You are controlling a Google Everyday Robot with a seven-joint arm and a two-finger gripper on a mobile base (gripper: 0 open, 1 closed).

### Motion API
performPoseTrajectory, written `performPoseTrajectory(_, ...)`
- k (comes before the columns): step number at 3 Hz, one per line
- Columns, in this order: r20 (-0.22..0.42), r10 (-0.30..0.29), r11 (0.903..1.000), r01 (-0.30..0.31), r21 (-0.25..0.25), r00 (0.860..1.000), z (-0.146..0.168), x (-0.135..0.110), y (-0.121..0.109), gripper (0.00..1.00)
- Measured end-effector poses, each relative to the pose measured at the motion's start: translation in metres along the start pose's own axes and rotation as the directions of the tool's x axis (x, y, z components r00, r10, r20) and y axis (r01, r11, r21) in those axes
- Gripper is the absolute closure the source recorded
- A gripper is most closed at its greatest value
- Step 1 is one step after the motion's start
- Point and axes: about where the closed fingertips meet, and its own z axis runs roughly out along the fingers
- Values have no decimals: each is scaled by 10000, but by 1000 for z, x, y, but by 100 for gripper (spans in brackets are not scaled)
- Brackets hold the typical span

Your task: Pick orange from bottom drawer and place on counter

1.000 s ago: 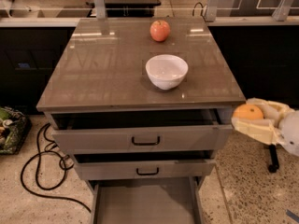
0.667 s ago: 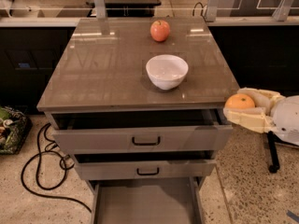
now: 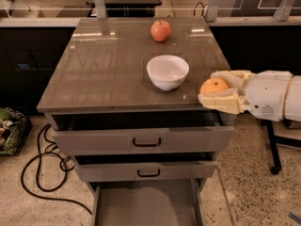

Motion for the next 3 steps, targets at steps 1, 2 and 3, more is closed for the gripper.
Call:
performPoseTrajectory(1,-12,-3,9999,3,-149,10000,10,-6,-2,100)
performPoseTrajectory(2,-33,-11,9989,10,-464,10000,37,-28,-9,100)
performPoseTrajectory(3,-155,-106,9970,94,-763,9998,66,-57,-15,100)
